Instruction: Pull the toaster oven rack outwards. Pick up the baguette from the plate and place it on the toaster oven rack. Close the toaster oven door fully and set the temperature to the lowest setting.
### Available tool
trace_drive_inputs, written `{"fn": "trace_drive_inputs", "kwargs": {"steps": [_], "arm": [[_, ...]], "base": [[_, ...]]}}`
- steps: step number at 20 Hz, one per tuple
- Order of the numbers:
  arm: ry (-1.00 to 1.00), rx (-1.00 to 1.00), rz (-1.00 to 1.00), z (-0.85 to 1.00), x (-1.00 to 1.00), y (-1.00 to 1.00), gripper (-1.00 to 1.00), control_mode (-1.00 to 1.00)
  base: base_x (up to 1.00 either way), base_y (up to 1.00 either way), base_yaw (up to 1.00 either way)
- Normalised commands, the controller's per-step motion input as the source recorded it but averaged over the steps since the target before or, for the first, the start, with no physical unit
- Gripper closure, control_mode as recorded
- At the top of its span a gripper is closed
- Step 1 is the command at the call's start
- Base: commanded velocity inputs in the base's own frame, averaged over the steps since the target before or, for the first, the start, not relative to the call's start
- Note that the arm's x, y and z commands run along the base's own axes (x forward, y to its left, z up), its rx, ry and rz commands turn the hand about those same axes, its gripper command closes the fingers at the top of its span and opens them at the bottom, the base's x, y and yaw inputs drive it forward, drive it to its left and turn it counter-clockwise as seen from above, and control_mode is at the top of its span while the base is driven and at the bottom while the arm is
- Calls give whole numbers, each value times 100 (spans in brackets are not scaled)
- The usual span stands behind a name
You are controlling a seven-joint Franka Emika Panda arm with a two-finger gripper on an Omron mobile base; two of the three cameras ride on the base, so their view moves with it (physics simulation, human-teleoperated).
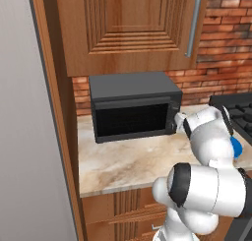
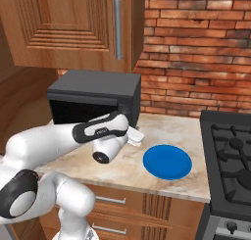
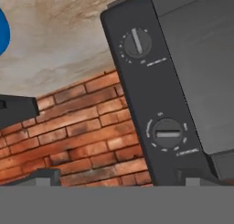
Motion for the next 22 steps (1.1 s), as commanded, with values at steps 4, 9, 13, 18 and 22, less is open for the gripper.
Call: {"fn": "trace_drive_inputs", "kwargs": {"steps": [4, 9, 13, 18, 22], "arm": [[-3, 9, 0, 36, -94, -60, -100, -100], [0, 7, 0, 50, -51, -42, -100, -100], [0, 3, 2, 47, -26, -33, -100, -100], [3, 0, 3, 12, -11, -14, -100, -100], [3, 0, 0, 0, -1, -6, -100, -100]], "base": [[0, 0, 0], [0, 0, 0], [0, 0, 0], [0, 0, 0], [0, 0, 0]]}}
